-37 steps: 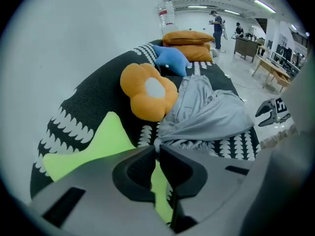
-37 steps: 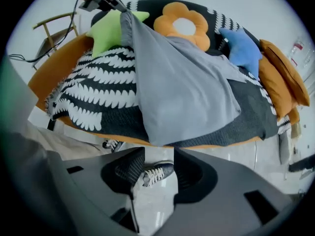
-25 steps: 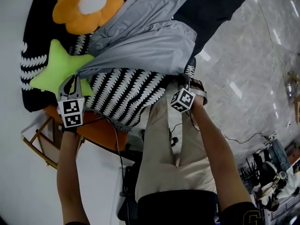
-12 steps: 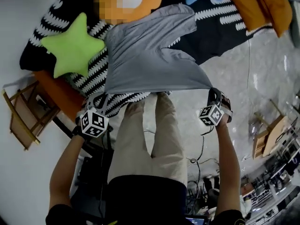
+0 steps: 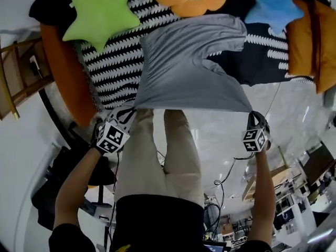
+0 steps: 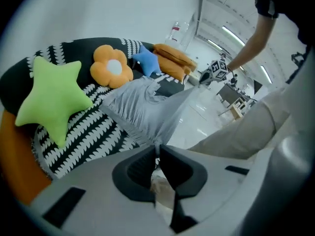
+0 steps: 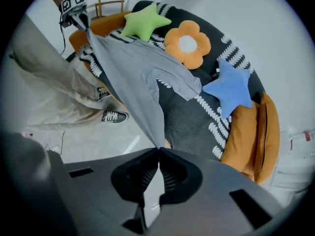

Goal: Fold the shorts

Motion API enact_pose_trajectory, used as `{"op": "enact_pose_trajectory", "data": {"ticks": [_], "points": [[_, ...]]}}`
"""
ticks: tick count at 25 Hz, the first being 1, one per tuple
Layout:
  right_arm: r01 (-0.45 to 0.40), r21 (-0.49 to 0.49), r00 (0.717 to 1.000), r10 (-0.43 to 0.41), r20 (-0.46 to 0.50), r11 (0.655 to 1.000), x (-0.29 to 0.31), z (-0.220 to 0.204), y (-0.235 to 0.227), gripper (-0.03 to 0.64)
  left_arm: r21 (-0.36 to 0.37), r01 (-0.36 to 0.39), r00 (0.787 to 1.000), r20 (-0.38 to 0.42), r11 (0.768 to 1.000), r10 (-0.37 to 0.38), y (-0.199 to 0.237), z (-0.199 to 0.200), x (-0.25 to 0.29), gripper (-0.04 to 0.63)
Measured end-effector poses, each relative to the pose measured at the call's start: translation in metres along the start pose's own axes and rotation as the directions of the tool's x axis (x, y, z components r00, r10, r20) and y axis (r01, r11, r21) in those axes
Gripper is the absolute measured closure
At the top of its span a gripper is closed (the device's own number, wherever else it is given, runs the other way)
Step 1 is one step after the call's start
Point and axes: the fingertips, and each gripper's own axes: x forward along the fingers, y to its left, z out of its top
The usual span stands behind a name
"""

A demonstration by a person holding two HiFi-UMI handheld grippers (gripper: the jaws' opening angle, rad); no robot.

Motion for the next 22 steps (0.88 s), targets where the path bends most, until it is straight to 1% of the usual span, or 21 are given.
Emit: {"op": "enact_pose_trajectory", "data": {"ticks": [2,3,6,8,10,13,17,20,22], "points": [[-0.041,-0.039,0.999,0.041,-0.010,0.998,0.005,-0.006,0.000,0.592,0.004,0.011,1.000,-0.024,1.000,-0.011,-0.021,-0.014,0.000,0.557],[-0.067,-0.047,0.998,0.066,-0.015,0.997,0.006,-0.011,-0.001,0.592,-0.007,0.022,0.999,-0.032,1.000,-0.022,-0.032,-0.018,0.000,0.557],[-0.132,-0.019,0.991,0.132,0.001,0.991,0.003,-0.020,-0.001,0.592,-0.035,0.040,0.998,-0.055,0.999,-0.042,-0.056,-0.024,-0.004,0.557],[-0.128,-0.014,0.991,0.128,0.029,0.992,-0.002,-0.012,-0.008,0.592,-0.053,0.029,0.997,-0.063,0.998,-0.033,-0.060,-0.022,-0.009,0.557],[-0.097,-0.023,0.993,0.099,0.063,0.995,-0.002,0.006,-0.028,0.592,-0.085,0.009,0.998,-0.058,0.996,-0.014,-0.055,-0.014,-0.007,0.556],[-0.068,-0.030,0.990,0.071,0.120,0.997,0.012,0.046,-0.063,0.592,-0.126,-0.030,0.999,-0.044,0.992,0.025,-0.032,0.001,-0.002,0.555],[-0.025,-0.077,0.984,0.039,0.175,0.997,0.035,0.106,-0.103,0.592,-0.170,-0.082,0.997,-0.024,0.982,0.079,0.009,0.016,0.005,0.555],[0.005,-0.109,0.980,0.017,0.199,0.994,0.063,0.153,-0.138,0.592,-0.181,-0.158,0.987,-0.005,0.971,0.159,0.050,0.034,0.013,0.555],[0.023,-0.105,0.978,-0.001,0.209,0.994,0.084,0.184,-0.164,0.592,-0.178,-0.201,0.979,0.005,0.963,0.205,0.081,0.051,0.024,0.555]]}}
